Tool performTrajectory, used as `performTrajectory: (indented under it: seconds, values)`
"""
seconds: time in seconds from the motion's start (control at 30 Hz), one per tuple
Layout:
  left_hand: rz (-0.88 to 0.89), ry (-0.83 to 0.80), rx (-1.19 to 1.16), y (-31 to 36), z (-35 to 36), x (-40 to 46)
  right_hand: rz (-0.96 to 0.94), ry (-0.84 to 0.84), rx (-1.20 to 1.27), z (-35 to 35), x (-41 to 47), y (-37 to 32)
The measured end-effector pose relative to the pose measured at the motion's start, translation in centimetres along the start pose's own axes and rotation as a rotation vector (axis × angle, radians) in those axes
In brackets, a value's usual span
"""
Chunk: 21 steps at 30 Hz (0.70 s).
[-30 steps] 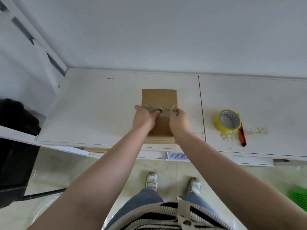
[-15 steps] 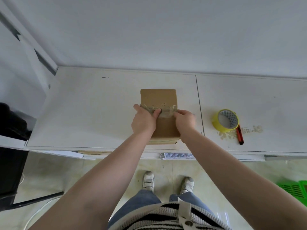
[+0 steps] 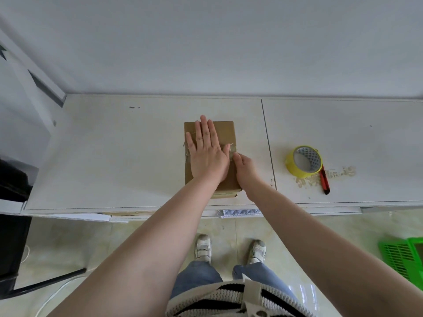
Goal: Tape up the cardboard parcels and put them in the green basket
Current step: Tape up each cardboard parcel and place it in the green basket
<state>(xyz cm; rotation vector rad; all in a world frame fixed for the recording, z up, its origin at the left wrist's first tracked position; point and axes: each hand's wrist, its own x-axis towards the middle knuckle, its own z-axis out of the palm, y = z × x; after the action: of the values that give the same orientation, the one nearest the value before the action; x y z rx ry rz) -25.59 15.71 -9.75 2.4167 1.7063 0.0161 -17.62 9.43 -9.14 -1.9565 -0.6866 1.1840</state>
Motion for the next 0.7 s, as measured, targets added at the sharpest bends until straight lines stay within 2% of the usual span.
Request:
performTrajectory:
  seconds: [0.1, 0.2, 0.27, 0.37, 0.43, 0.53, 0.6, 0.7]
  values:
    - [0.008, -0.028, -0.005, -0.1, 0.0, 0.1, 0.037, -0.015, 0.017, 0.1, -0.2, -0.4]
    - [0.014, -0.093, -0.111, -0.5, -1.0, 0.4, 0.158, -0.056, 0.201, -0.8, -0.9, -0.9]
    - [-0.025, -0.128, -0.342, -1.1, -2.1, 0.6, 0.18, -0.093, 0.294, -2.1, -1.4, -1.7]
    - [-0.15, -0.153, -0.821, -1.9, -3.9, 0.5, -0.027, -0.063, 0.238, -3.6, -1.6, -2.6]
    - [-0.245, -0.267, -1.149, -2.1, -4.5, 0.3, -0.161, 0.02, 0.13, -4.0, -1.6, -3.4]
    - [-0.396, -0.492, -1.567, -2.6, -4.6, 0.0, -0.17, 0.028, -0.024, -3.8, -1.4, -4.1]
    - [-0.434, -0.535, -1.61, -2.9, -4.1, -0.2, -0.128, -0.006, -0.056, -3.3, -0.8, -3.7]
    - [-0.442, -0.467, -1.542, -2.9, -3.0, -0.3, -0.121, -0.07, 0.004, -2.3, -0.3, -2.8]
